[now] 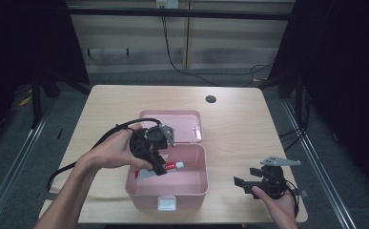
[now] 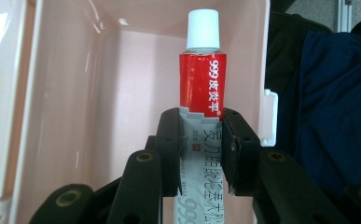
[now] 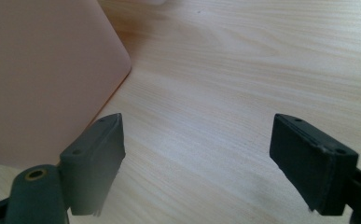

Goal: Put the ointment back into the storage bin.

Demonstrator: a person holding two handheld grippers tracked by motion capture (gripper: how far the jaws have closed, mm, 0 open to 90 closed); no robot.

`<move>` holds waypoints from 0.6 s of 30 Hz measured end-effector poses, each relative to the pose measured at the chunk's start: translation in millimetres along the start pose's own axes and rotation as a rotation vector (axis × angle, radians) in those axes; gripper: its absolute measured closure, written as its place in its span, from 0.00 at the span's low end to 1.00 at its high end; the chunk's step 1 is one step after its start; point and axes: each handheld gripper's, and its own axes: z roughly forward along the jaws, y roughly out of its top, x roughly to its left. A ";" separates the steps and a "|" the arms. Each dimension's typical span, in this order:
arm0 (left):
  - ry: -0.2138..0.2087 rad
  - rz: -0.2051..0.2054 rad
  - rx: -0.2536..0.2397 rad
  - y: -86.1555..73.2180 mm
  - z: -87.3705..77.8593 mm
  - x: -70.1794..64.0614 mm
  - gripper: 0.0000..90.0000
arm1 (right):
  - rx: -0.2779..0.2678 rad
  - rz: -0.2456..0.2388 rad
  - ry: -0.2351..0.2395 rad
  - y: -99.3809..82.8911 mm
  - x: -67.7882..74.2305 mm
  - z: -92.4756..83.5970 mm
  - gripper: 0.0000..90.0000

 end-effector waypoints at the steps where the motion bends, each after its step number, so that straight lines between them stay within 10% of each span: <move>1: 0.000 0.000 0.000 0.0 0.0 0.0 0.79 | 0.001 -0.002 0.000 0.0 -0.1 0.0 0.20; 18: -0.035 0.023 0.050 20.6 34.0 -0.5 0.79 | 0.000 -0.010 0.004 -0.1 0.2 0.0 0.20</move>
